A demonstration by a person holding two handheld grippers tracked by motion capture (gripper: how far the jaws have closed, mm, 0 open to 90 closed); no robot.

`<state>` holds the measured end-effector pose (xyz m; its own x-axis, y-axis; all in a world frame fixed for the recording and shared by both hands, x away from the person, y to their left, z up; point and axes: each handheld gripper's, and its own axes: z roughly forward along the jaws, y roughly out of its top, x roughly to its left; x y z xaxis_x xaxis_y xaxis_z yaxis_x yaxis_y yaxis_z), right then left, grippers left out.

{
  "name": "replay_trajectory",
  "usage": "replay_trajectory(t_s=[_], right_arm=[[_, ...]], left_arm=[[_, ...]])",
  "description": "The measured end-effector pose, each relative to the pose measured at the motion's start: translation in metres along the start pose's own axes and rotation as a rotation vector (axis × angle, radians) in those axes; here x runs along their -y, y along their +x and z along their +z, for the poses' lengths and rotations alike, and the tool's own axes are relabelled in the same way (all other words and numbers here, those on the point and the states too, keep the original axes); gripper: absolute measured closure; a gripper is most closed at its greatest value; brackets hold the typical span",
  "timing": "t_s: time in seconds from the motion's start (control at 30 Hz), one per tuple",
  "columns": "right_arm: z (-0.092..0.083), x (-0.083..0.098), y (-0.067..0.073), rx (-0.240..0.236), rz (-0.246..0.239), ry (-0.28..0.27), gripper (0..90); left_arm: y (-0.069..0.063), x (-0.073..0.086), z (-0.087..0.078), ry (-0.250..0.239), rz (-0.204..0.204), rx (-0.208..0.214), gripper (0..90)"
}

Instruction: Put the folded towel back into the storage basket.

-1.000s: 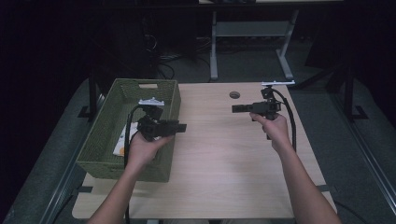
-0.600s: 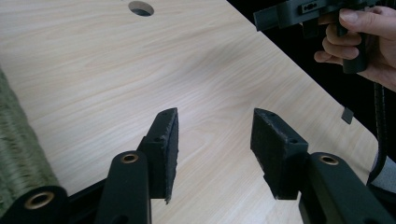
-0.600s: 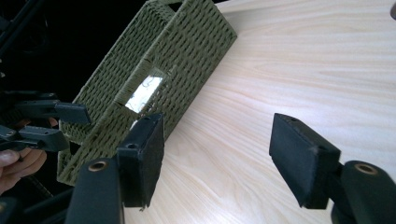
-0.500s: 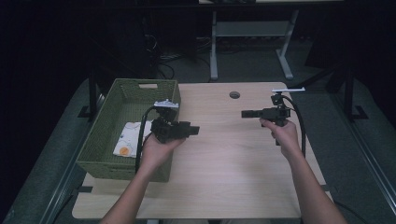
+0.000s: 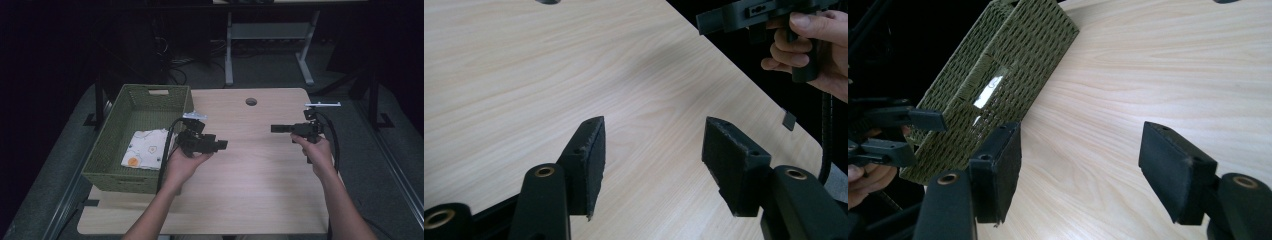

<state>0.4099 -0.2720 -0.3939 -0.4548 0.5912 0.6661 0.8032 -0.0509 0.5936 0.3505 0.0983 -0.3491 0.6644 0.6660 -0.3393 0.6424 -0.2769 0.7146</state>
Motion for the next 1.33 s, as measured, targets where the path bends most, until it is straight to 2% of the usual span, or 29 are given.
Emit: replay_trajectory(t_s=[0.3,0.73,0.9,1.0,1.07,1.17,1.23,1.33], right_arm=[[-0.017,0.015,-0.017,0.014,0.029,-0.011,33.2],[-0.035,0.037,-0.036,0.044,0.058,-0.011,33.1],[-0.039,0.048,-0.046,0.053,0.073,0.002,33.1],[-0.042,0.054,-0.049,0.061,0.077,0.008,32.8],[-0.044,0.058,-0.05,0.065,0.08,0.005,32.8],[-0.047,0.064,-0.051,0.072,0.073,0.012,32.8],[-0.048,0.068,-0.051,0.077,0.071,0.02,32.5],[-0.051,0.074,-0.049,0.086,0.051,0.021,32.4]], left_arm=[[-0.008,0.003,0.017,0.007,-0.001,0.022,39.6],[-0.013,0.016,0.036,-0.002,-0.033,0.051,36.0],[-0.014,0.023,0.045,0.026,-0.034,0.059,35.5],[-0.015,0.028,0.049,0.034,-0.027,0.056,35.0],[-0.016,0.032,0.05,0.035,-0.03,0.07,34.5],[-0.017,0.036,0.051,0.045,-0.023,0.06,34.0],[-0.017,0.039,0.05,0.04,-0.032,0.073,33.6],[-0.021,0.043,0.047,0.039,-0.013,0.083,32.4]])
